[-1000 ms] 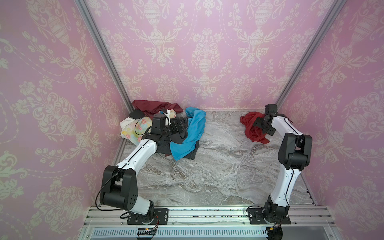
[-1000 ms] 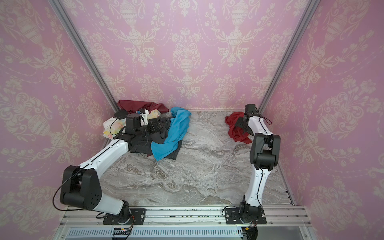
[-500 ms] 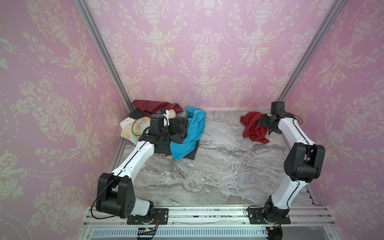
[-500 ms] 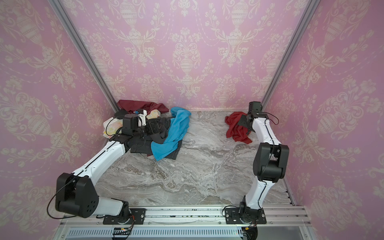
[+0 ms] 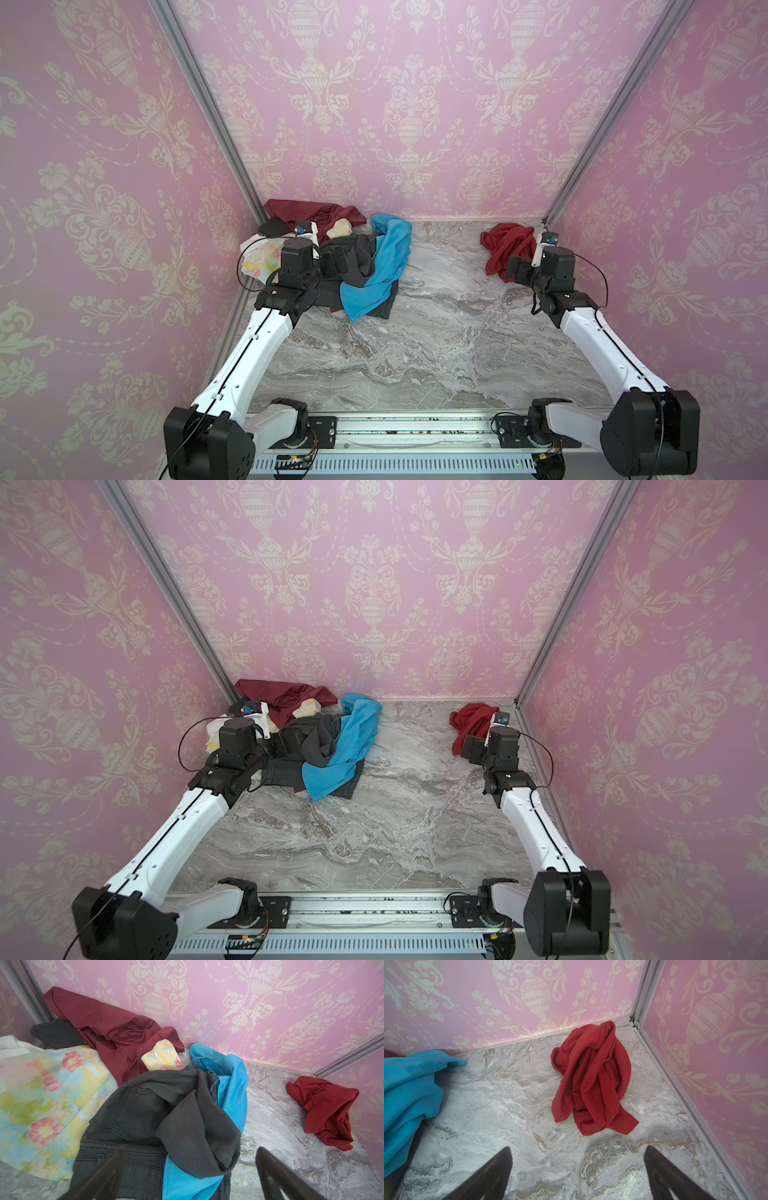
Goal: Pick out a specific cloth from the pile
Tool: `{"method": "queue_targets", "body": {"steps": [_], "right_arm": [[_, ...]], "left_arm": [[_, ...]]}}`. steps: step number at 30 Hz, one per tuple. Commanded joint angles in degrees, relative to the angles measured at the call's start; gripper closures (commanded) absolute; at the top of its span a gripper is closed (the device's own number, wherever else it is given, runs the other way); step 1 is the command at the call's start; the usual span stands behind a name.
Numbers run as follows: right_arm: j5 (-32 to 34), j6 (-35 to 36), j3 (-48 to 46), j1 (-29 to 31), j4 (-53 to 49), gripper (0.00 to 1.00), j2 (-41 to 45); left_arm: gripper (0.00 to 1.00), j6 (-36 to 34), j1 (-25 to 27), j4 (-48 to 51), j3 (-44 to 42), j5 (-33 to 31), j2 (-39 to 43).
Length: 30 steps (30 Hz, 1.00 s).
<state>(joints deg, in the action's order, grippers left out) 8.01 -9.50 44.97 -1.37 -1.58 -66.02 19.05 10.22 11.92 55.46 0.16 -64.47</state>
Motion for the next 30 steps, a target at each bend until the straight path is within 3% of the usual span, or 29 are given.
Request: {"method": "queue_targets", "body": {"steps": [1, 6, 9, 15, 16, 19, 22, 24, 26, 30], "right_arm": [[-2.72, 2.48, -7.87, 0.19, 13.26, 0.00, 3.35], [-4.00, 2.35, -19.69, 0.56, 29.75, 0.00, 0.74], [-3.41, 2.45, -25.08, 0.82, 41.80, 0.00, -4.63], [-2.65, 4.40, -29.06, 1.17, 57.65, 0.00, -14.26], [-3.05, 4.44, -29.17, 1.11, 59.37, 0.00, -16.29], [-4.00, 4.78, -29.87, 1.29, 70.56, 0.00, -24.60], [-4.39, 5.10, -24.98, 1.37, 55.60, 0.00, -21.50], [-5.04, 5.81, -24.52, 1.70, 55.44, 0.00, -21.86], [-4.99, 5.81, -24.58, 1.70, 56.09, 0.00, -22.10], [-4.92, 5.81, -24.58, 1.72, 55.75, 0.00, -21.96]], "left_arm": [[0.01, -5.12, -0.90, -6.12, -5.97, -9.18, 0.99], [0.01, -11.01, -3.25, -21.14, -17.67, -22.66, -4.22], [0.01, -11.35, -5.90, -28.31, -20.78, -20.28, -10.97], [0.01, -18.95, -7.98, -56.88, -32.47, -16.04, -20.54], [0.01, -18.05, -8.38, -55.93, -33.00, -14.93, -19.48], [0.01, -17.21, -10.05, -67.69, -36.95, -11.37, -24.97], [0.01, -17.58, -10.24, -71.93, -35.48, -12.32, -29.88], [0.01, -16.35, -10.57, -66.64, -34.53, -12.16, -28.00], [0.01, -17.16, -10.57, -72.01, -35.55, -12.24, -29.75], [0.01, -17.16, -10.57, -71.64, -35.56, -12.19, -29.58]]}}
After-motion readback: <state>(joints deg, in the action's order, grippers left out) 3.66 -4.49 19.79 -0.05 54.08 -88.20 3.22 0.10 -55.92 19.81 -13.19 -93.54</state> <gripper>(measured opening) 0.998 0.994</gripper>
